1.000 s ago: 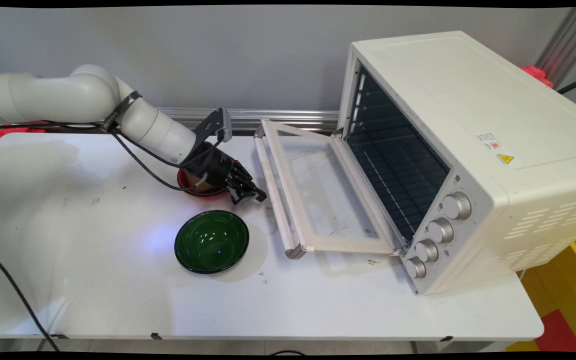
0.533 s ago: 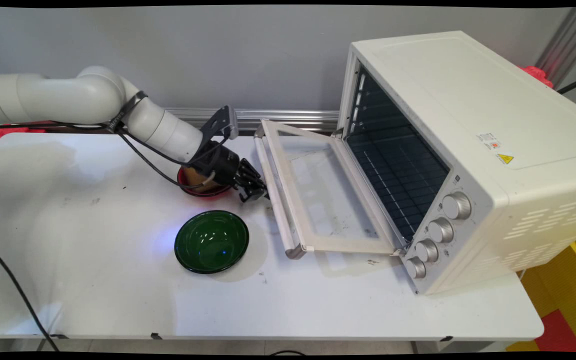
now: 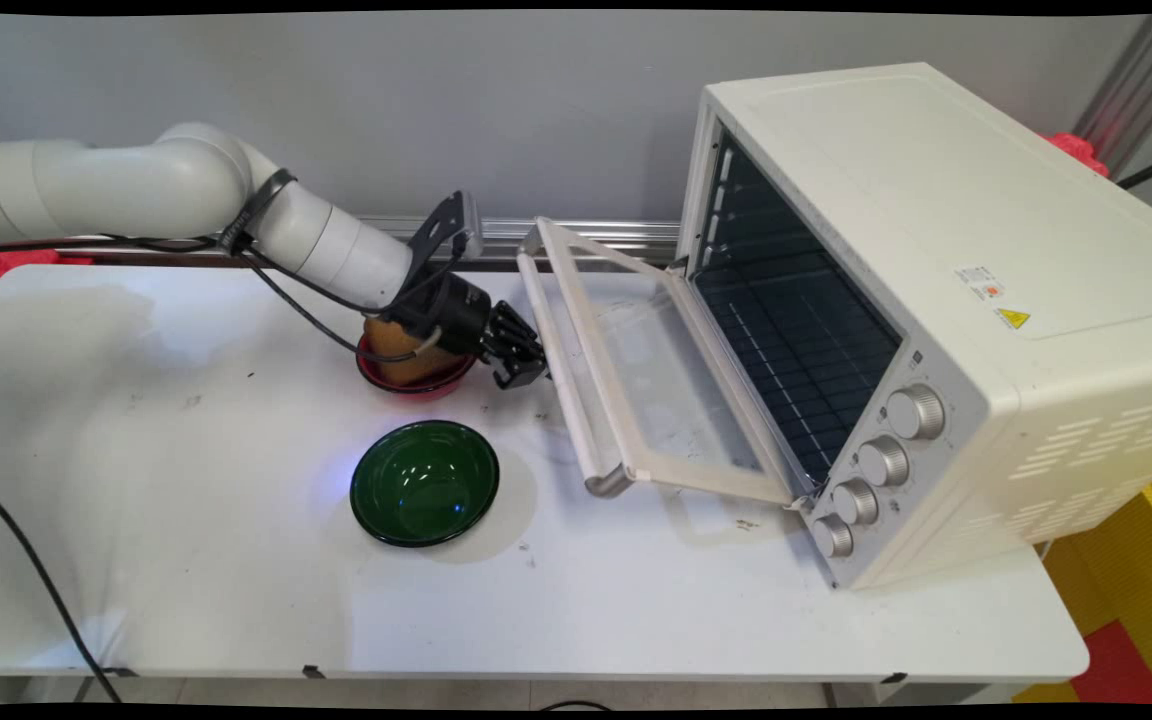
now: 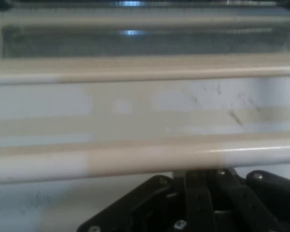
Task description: Close the oven
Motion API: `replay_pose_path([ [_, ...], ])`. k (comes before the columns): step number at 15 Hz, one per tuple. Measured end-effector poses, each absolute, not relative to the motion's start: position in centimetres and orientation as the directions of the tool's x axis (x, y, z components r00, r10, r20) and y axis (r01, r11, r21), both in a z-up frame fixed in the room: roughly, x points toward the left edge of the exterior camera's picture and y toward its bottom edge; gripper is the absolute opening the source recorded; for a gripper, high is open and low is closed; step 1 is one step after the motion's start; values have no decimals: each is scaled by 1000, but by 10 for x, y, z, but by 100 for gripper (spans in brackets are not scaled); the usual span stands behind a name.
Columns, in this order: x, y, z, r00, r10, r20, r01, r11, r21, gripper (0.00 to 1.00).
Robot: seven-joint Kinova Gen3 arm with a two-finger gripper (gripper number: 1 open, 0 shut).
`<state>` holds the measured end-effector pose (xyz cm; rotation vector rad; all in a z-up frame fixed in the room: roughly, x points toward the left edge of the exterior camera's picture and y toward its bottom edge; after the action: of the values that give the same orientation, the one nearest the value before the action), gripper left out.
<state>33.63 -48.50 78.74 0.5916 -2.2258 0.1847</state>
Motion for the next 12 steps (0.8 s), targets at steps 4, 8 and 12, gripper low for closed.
replay_pose_path([
  [4, 332, -491, 799, -543, -334, 770, -465, 883, 55, 0],
  [8, 328, -500, 814, -520, -316, 793, -464, 885, 48, 0],
  [12, 322, -512, 831, -501, -293, 814, -457, 889, 39, 0],
])
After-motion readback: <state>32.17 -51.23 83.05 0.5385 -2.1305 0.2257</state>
